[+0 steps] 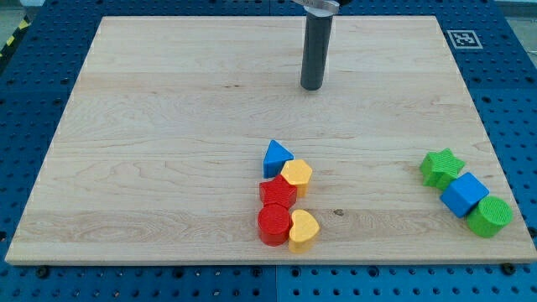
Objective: Move your arm towards bottom center
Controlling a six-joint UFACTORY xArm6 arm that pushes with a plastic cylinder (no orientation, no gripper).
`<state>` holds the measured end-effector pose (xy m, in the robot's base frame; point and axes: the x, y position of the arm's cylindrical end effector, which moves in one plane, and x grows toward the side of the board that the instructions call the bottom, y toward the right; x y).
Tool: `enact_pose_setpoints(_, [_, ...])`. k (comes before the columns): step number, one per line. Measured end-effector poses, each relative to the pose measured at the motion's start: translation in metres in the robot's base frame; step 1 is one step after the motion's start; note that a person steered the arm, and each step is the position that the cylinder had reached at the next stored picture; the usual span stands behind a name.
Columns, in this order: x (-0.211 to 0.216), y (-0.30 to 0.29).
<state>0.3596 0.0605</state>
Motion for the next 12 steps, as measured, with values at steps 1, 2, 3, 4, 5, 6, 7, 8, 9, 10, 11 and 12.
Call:
enact_pose_setpoints(1, [-0.001, 0.000])
enact_pose_setpoints(2, [-0.001, 0.000])
enact_pose_setpoints(3, [-0.002, 0.000])
enact_pose_setpoints(4, [-0.006, 0.000])
enact_pose_setpoints(5, [-0.013, 0.000])
enact_pose_setpoints(6, [-0.020, 0.000])
enact_pose_setpoints(7, [-0.020, 0.000])
enact_pose_setpoints(8, [-0.003, 0.000])
enact_pose_setpoints(9, [0.042, 0.000])
enact_pose_setpoints(10, [0.077, 0.002])
enact_pose_setpoints(11, [0.107, 0.008])
enact_pose_setpoints(12, [0.138, 0.013])
